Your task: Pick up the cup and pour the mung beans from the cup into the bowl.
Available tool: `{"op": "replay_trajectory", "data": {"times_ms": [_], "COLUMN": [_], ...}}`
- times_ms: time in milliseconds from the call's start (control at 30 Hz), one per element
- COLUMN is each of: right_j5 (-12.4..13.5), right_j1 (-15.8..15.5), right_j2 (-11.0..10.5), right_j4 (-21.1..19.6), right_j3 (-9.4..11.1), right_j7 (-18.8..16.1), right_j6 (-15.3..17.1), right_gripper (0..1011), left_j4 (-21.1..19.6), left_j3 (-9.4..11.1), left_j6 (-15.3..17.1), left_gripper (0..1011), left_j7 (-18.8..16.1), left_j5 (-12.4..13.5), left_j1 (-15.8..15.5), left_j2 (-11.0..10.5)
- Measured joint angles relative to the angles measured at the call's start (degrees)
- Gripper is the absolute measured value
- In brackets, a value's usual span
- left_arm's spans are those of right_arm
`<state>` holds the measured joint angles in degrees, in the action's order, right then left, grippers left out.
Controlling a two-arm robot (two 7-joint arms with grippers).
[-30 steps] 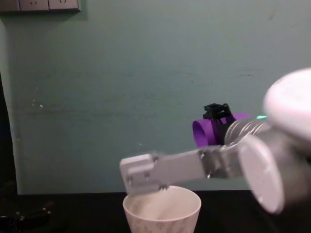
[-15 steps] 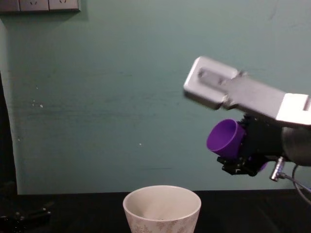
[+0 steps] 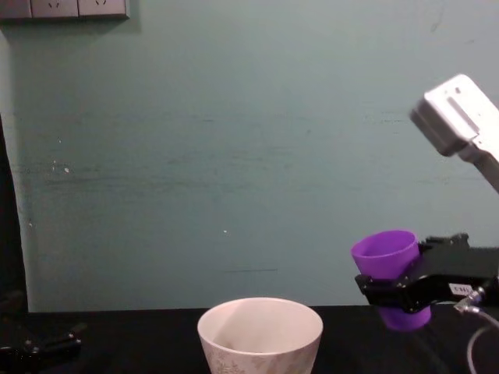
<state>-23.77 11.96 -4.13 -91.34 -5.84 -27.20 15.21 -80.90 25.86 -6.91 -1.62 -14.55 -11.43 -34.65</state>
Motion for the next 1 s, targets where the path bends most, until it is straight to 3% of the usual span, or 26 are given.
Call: {"op": "replay_trajectory", "data": {"times_ms": [33, 100, 200, 367, 567, 1000], "right_j5": [2.53, 3.32, 6.71, 8.62, 8.44, 8.26], "right_j1": [-0.01, 0.00, 0.46, 1.54, 3.08, 2.78], "right_j2": [0.88, 1.13, 2.28, 2.66, 1.33, 1.58], "right_j4": [1.46, 1.95, 4.32, 6.41, 7.48, 7.22], "right_j3": [1.17, 1.54, 3.16, 3.70, 2.71, 2.82], "right_j7": [-0.21, -0.26, -0.33, -0.31, -0.08, -0.02], "right_j6": [-0.29, -0.40, -0.80, -1.07, -1.05, -1.01], "right_gripper": [731, 731, 731, 731, 731, 731], "left_j4": [0.00, 0.00, 0.00, 0.00, 0.00, 0.00], "left_j3": [0.00, 0.00, 0.00, 0.00, 0.00, 0.00], "left_j6": [0.00, 0.00, 0.00, 0.00, 0.00, 0.00], "left_gripper": [1011, 1011, 1011, 1011, 1011, 1011], "left_j7": [0.00, 0.00, 0.00, 0.00, 0.00, 0.00], "left_j5": [0.00, 0.00, 0.00, 0.00, 0.00, 0.00], "left_j1": [0.00, 0.00, 0.00, 0.00, 0.00, 0.00], "left_j2": [0.00, 0.00, 0.00, 0.00, 0.00, 0.00]}}
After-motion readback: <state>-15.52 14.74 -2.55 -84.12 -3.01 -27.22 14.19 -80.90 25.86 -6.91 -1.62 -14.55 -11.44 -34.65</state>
